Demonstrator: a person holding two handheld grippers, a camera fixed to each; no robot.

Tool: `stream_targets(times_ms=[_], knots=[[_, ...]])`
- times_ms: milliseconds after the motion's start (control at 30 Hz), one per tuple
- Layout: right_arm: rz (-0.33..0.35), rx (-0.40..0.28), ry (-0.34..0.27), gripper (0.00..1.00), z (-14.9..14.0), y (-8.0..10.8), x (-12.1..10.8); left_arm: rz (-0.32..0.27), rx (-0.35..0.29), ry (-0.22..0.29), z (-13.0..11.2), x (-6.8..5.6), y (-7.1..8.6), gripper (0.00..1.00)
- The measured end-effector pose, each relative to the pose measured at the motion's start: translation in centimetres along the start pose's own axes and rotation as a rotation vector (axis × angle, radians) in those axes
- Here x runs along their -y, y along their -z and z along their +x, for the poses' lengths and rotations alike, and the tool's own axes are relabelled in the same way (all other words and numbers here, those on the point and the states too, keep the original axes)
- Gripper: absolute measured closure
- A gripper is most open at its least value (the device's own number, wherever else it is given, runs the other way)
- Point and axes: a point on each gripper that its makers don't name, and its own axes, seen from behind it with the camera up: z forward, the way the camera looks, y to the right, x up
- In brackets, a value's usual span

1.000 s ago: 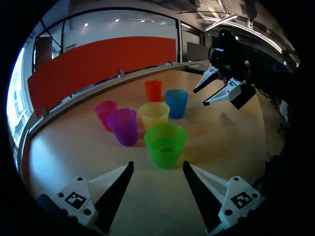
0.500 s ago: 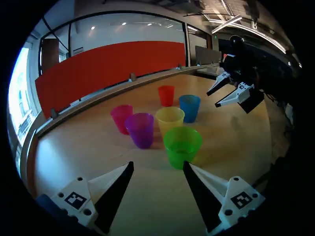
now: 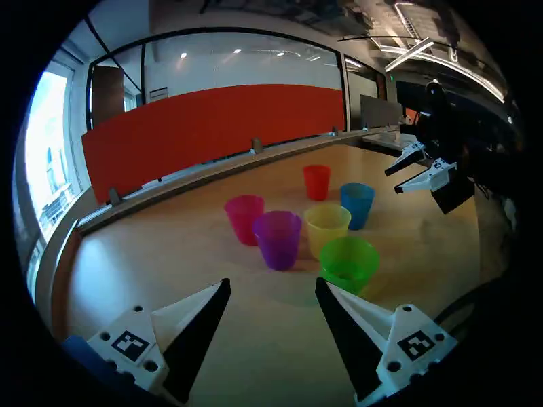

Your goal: Pour water

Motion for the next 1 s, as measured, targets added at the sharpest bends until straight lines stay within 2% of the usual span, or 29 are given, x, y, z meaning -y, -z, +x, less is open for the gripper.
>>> stream_targets(times_ms=[300,600,900,1000], knots=[[-0.128,-0.082,-0.036,0.0,1.9,0.9,-2.4,0.103,-0.077,0.07,2.2,3.5,0.6,0.07],[-0.28,-0.216,-0.049,0.0,4.9,2.9,-4.9,0.202,-0.15,0.119,3.1,6.5,0.6,0.07],[-0.427,-0.329,-0.079,0.0,6.1,5.1,-7.3,0.311,-0.262,0.231,3.8,9.1,1.8,0.07],[-0.461,-0.372,-0.089,0.0,6.6,5.8,-7.4,0.35,-0.301,0.252,4.1,9.9,2.3,0.07]])
